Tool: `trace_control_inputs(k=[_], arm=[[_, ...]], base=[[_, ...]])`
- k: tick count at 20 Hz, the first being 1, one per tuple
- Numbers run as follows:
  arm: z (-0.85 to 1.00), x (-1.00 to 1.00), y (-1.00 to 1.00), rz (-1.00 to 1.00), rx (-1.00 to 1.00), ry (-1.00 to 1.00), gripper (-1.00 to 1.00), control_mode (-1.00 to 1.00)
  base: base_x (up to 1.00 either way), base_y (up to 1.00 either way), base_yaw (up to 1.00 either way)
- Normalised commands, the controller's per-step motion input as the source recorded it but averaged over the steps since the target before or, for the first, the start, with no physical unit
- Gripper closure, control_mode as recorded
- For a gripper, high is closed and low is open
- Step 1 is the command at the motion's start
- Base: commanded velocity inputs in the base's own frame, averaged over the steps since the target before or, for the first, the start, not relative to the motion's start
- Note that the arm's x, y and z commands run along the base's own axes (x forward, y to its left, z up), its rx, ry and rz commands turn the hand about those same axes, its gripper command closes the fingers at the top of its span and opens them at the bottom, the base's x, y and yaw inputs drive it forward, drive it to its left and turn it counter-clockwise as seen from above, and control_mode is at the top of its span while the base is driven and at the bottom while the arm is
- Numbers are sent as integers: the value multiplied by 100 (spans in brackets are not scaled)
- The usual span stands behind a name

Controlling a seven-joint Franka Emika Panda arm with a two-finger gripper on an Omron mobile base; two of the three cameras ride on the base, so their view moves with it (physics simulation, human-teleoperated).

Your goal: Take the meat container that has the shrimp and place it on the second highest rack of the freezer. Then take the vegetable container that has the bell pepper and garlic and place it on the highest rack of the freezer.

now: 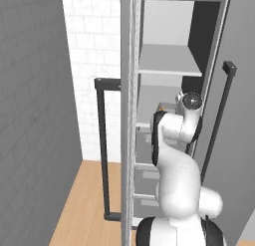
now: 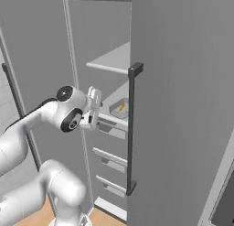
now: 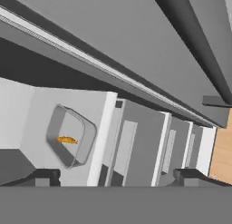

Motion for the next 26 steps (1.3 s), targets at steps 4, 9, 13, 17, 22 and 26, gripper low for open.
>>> trace_control_inputs(k=[4,9,13,17,22,26], arm=[[70,-94,0,0,0,45,-100,-100],[0,-100,36,-6,2,16,-100,-100],[-59,-100,52,-5,0,-18,-100,-100],[-1,-100,0,10,-1,-20,-100,-100],[1,-100,-22,17,0,-8,-100,-100],[-4,-17,-1,0,-1,4,-100,-100]], base=[[0,0,0],[0,0,0],[0,0,0],[0,0,0],[0,0,0],[0,0,0]])
